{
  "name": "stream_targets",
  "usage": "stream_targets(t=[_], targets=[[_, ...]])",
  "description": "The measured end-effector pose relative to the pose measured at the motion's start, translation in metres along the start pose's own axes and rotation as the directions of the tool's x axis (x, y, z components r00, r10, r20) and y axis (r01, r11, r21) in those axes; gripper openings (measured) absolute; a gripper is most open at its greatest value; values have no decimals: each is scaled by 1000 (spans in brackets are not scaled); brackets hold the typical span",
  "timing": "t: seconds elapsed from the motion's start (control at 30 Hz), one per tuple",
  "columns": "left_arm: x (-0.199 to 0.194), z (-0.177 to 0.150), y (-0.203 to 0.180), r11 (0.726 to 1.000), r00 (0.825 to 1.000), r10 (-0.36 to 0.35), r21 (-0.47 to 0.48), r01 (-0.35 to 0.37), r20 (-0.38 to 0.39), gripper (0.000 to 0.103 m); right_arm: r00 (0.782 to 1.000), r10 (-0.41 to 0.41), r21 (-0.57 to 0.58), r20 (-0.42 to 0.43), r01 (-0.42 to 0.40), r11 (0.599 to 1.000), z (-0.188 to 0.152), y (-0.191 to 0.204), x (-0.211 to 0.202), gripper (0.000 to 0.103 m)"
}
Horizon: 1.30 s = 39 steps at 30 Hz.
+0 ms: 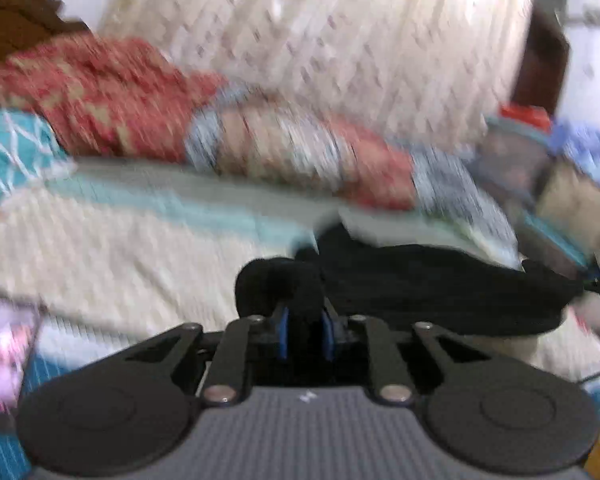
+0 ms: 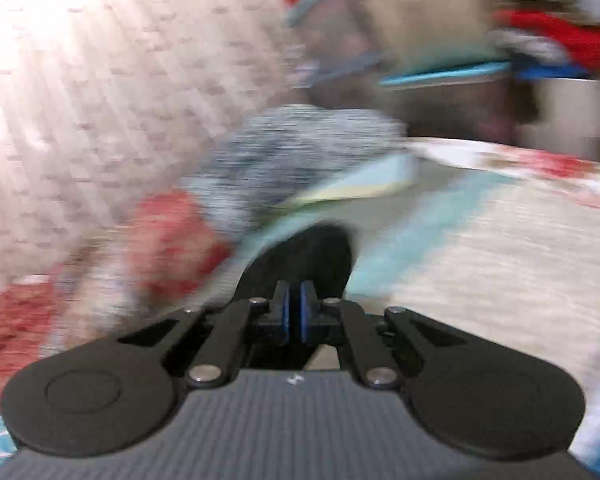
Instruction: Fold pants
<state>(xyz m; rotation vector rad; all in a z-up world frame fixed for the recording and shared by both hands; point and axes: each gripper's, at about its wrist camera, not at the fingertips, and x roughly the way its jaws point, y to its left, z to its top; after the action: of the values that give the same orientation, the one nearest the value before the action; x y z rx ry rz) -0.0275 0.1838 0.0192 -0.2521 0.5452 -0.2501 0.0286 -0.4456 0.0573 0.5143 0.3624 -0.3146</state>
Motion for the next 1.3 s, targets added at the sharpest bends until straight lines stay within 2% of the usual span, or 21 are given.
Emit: stream_targets(t=[0.1,0.17,0.23,0.37,0.4,0.43,0.5,0.57,0.67,0.7,0.73,0.77,0.83,0.9,0.97,1.0,1.07,1.13,1.2,1.23,1.3], targets=[[2,-35,-3,999,983,-33,-19,31,-181,26,978,-189,2,-93,190,982,-34,-44,-10,11],[-7,-45,3,998,975,-41,-46,32,-217,32,965,-236,50,-115,242,969,-49,-67,-25,11],[-21,-45,13,996,979,-29,-90,11,-200,59,966,-235,59,-110,242,968,-50,-66,-29,12],[-31,-30,46,963,989,-15,-269,-26,-149,67,989,-82,-51,-123,76,996,-52,-14,-30,14],[-27,-28,59,946,987,-31,-323,-21,-157,77,989,-16,-89,-148,3,996,-58,6,-29,16],[-19,-29,69,923,984,-65,-385,-4,-165,88,982,63,-128,-181,-87,988,-66,29,-29,21],[1,-34,84,867,972,-144,-497,33,-187,92,942,198,-221,-271,-261,940,-85,75,-33,37],[29,-42,94,794,945,-242,-604,64,-218,92,880,309,-335,-361,-431,837,-115,127,-45,53],[63,-56,102,685,914,-351,-721,102,-205,88,793,380,-450,-477,-592,669,-161,185,-58,59],[76,-56,104,658,914,-357,-746,99,-194,67,774,383,-474,-504,-619,626,-176,200,-58,59],[86,-55,105,651,915,-356,-753,98,-188,31,763,382,-494,-522,-635,594,-189,213,-55,59],[98,-47,103,655,913,-362,-748,107,-187,21,763,370,-518,-530,-636,572,-199,228,-51,57],[98,-11,91,713,929,-342,-683,156,-145,18,777,339,-533,-531,-617,579,-204,247,-40,56],[69,36,66,825,943,-333,-487,286,-11,17,775,361,-492,-519,-615,616,-190,260,-36,56],[27,61,35,904,931,-348,-226,363,106,17,768,395,-452,-504,-624,637,-174,264,-37,56],[8,59,21,923,924,-354,-104,370,143,17,763,409,-438,-500,-630,641,-167,262,-37,56],[-17,37,5,933,919,-361,72,354,160,18,760,412,-424,-503,-632,648,-158,256,-44,57],[-24,-4,0,939,942,-320,163,302,101,31,765,376,-427,-523,-617,661,-149,246,-38,57],[-10,-45,2,959,981,-192,206,196,-38,53,787,304,-472,-537,-579,665,-150,237,-36,57],[1,-63,4,967,986,-113,214,138,-127,50,813,251,-514,-525,-538,667,-150,237,-32,57],[17,-92,18,980,964,-46,174,94,-262,50,843,199,-555,-500,-488,674,-149,244,-25,57]])
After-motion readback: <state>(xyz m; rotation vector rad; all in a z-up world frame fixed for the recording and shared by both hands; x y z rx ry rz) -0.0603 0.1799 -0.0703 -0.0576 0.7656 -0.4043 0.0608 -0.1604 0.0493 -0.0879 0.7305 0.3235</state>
